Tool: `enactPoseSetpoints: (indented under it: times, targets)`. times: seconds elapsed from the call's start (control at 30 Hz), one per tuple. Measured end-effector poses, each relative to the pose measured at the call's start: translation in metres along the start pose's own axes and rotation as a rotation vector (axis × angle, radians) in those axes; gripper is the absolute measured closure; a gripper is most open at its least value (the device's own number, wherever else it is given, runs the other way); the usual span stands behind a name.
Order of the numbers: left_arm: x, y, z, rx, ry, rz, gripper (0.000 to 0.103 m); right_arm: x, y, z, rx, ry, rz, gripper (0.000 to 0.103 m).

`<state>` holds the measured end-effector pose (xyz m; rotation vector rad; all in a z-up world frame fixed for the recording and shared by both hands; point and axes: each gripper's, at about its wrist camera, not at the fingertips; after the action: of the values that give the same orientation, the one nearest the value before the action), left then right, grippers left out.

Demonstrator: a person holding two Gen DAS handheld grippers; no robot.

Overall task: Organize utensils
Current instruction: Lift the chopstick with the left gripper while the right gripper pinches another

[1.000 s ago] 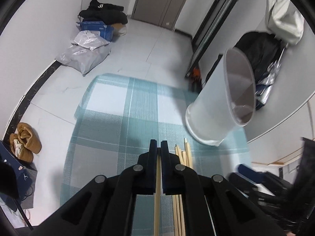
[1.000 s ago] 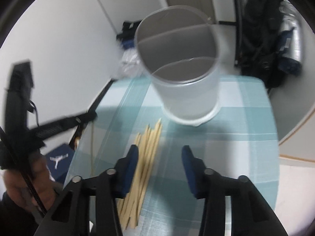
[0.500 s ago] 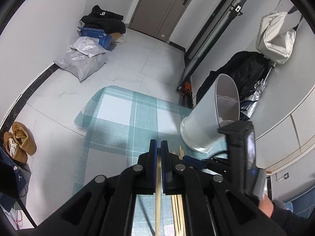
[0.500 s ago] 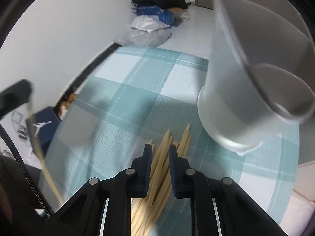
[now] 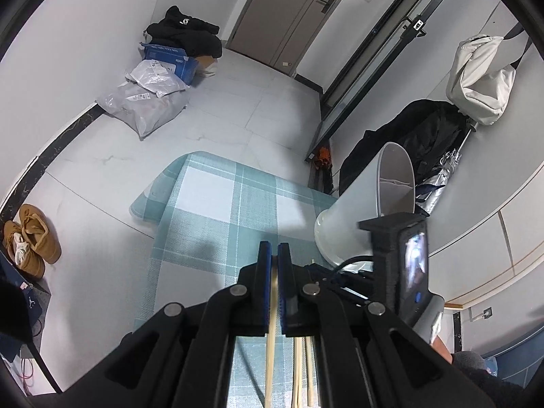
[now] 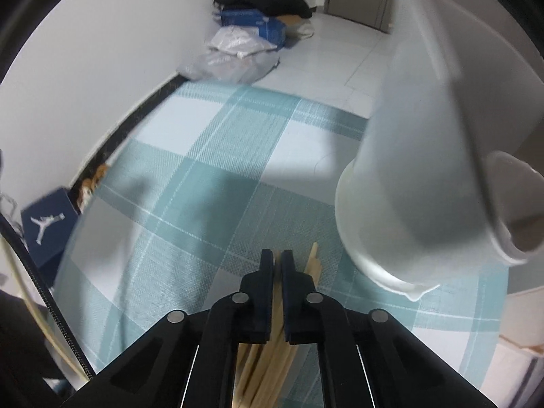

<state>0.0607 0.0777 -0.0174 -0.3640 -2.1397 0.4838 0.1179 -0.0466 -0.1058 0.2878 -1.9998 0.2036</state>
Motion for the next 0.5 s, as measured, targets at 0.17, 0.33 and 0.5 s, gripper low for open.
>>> enactPoseSetpoints:
  times: [0.17,0.33,0.5]
  targets:
    - [0.0,-0.006,0.002,-0.019,-0.002,-0.004,0.103,0.033,-0.018,0.011,-0.073,-0.094,-0.06,0.1]
    - [0.003,-0.016,0.005,-0.045,-0.003,-0.001,0.103,0.074,-0.036,0.029,-0.161,-0.234,-0.127,0.1]
    - [0.006,-0.035,0.012,-0.083,0.004,-0.013,0.103,0.121,-0.044,0.055,-0.211,-0.441,-0.129,0.1]
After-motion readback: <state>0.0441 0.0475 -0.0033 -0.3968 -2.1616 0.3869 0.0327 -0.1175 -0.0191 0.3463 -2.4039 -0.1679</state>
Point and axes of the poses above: each gripper's, at about its wrist camera, not at the fingertips, and x roughly against the way its jaws point, y to its left, z to its underside, and after that the axes turned 2 degrees about z, right-handed
